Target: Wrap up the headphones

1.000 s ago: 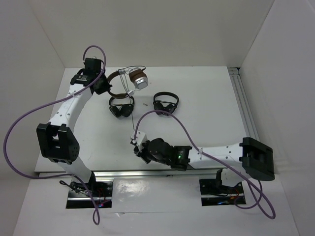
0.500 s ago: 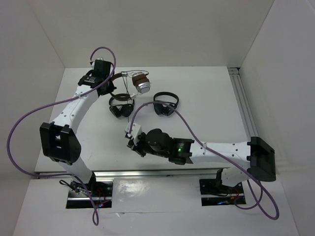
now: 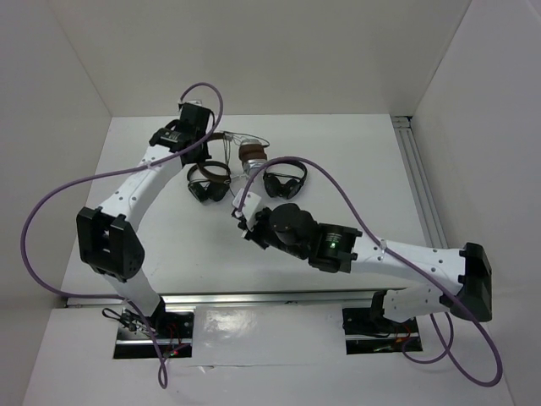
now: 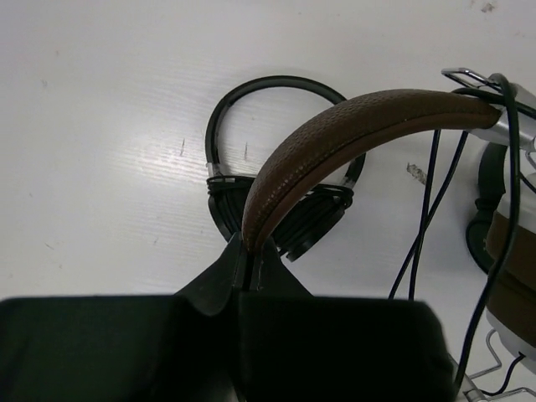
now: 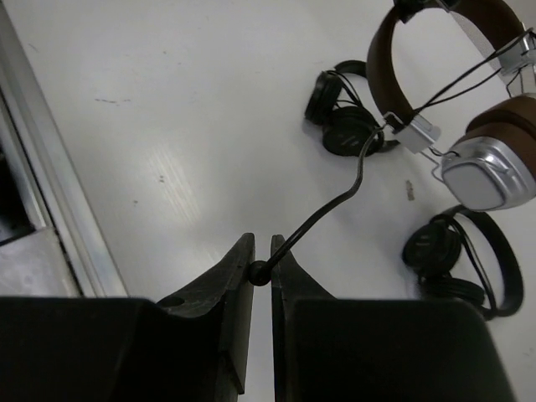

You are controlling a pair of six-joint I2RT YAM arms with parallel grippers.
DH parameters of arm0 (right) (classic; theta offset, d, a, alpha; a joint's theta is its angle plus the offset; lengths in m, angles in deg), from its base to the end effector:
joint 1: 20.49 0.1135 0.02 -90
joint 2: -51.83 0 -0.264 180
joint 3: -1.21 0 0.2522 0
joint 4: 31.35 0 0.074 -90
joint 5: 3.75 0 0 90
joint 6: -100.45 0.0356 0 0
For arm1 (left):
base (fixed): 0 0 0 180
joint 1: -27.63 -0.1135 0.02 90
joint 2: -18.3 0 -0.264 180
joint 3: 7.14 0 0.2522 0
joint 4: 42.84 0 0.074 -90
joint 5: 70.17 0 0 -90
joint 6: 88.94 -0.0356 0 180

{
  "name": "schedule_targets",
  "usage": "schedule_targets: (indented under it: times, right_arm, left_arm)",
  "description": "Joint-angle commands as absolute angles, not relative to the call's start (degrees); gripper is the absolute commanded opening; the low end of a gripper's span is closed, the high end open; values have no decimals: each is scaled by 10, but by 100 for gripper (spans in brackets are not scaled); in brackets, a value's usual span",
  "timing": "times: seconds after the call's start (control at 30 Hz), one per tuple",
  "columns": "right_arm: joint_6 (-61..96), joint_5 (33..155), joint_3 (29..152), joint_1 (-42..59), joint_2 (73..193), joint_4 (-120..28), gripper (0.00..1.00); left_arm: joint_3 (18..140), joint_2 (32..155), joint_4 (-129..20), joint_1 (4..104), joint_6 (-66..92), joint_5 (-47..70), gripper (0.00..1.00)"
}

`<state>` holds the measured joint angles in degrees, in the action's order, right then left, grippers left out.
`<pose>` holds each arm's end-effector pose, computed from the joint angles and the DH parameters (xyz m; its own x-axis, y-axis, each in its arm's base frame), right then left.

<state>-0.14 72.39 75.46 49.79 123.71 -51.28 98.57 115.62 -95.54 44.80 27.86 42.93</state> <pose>0.1070 0.2733 0.3421 0.0537 -0.3789 -0.9239 -0.8413 0.4812 -0.2463 0.3667 -0.0987 0.3376 -0.5972 -0.2495 -0.7623 -0.2980 0.9514 -0.0780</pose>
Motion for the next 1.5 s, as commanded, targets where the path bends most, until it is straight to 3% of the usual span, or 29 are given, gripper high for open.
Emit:
schedule_targets:
  times: [0.0, 0.2, 0.47, 0.87, 1.23, 1.47]
  right_arm:
    - [-35, 682, 775, 490, 1206, -546, 0]
    - [-66, 596, 781, 479, 1193, -540, 0]
    - [-66, 621, 787, 450, 1158, -521, 0]
    - [-65, 536, 767, 398, 1130, -458, 0]
    - [-76, 505, 744, 343, 1170, -419, 0]
    - [-63, 561, 738, 287, 1210, -411, 0]
  left_arm:
    - [1035, 1152, -950, 480, 212, 429, 0]
    - [1005, 1124, -969, 513, 171, 387, 0]
    - [973, 1118, -976, 559, 171, 416, 0]
    - [937, 1105, -981, 638, 142, 364, 0]
    - [856, 954, -1011, 644, 101, 252, 0]
    - [796, 859, -1005, 656, 89, 177, 0]
